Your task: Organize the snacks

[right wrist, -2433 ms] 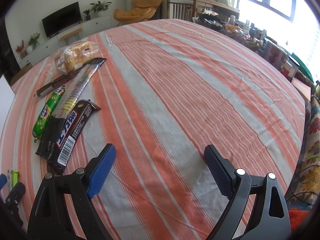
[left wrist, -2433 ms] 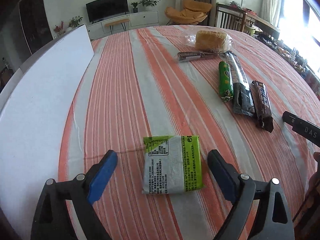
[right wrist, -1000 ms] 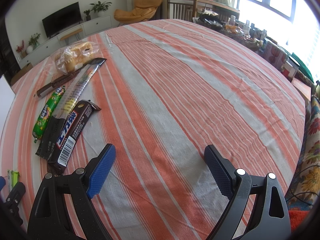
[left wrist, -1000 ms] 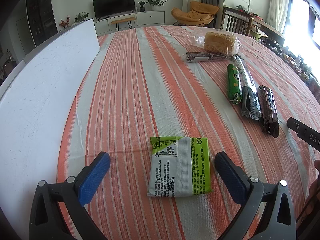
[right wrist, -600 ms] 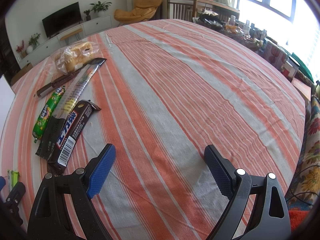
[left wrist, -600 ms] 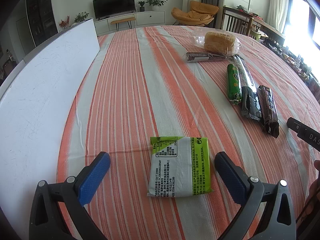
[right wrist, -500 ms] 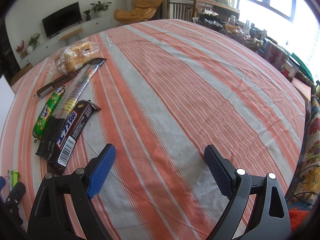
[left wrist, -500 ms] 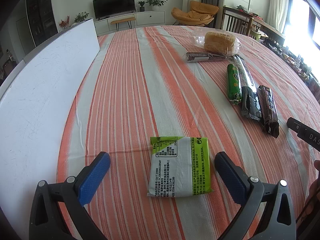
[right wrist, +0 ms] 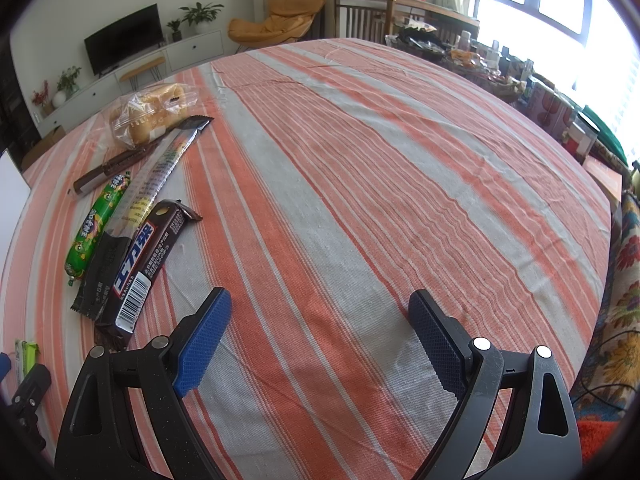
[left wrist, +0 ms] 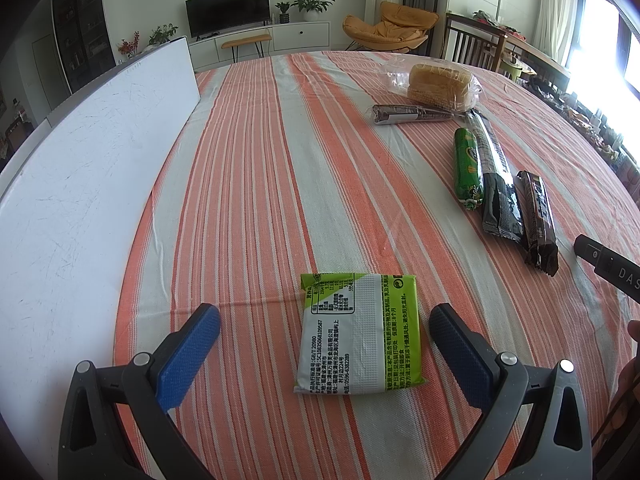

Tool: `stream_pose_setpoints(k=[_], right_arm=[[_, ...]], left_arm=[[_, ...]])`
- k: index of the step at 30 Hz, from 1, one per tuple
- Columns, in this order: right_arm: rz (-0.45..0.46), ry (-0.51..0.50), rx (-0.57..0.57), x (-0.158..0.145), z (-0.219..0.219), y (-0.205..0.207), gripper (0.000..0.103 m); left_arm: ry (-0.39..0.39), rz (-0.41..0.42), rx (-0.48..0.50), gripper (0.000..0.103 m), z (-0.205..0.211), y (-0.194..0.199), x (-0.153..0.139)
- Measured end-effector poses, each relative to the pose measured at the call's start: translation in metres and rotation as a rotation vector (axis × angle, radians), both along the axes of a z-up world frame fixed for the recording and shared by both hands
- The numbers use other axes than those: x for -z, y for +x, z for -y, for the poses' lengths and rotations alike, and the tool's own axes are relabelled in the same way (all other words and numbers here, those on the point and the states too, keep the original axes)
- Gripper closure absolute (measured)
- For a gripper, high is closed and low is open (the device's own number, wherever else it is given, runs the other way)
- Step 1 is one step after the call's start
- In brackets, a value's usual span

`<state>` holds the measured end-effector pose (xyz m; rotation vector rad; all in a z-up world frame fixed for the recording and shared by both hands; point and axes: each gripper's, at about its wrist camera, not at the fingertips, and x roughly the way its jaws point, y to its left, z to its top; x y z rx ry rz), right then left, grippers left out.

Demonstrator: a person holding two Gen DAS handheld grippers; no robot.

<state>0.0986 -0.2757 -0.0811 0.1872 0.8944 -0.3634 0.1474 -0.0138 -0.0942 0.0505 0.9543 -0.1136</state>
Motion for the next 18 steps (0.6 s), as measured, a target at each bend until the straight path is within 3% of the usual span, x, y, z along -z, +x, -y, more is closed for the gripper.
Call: stream_pose_setpoints(k=[13, 14, 18], right_arm=[[-0.002, 0.012, -0.008, -0.001, 0.001, 0.0, 0.011], [0.003, 0.035, -0.007, -0.003, 0.004, -0.001, 0.012], [0.199, 0.252, 0.132, -0.019, 0.048, -0.029, 0.012]], left_arm=[[0.0, 0.0, 0.0, 0.0, 0.0, 0.0, 0.0], [-0.001, 0.0, 0.0, 0.0, 0.0, 0.0, 0.0], [-0.004, -0.004, 0.018, 0.0, 0.0, -0.001, 0.0]])
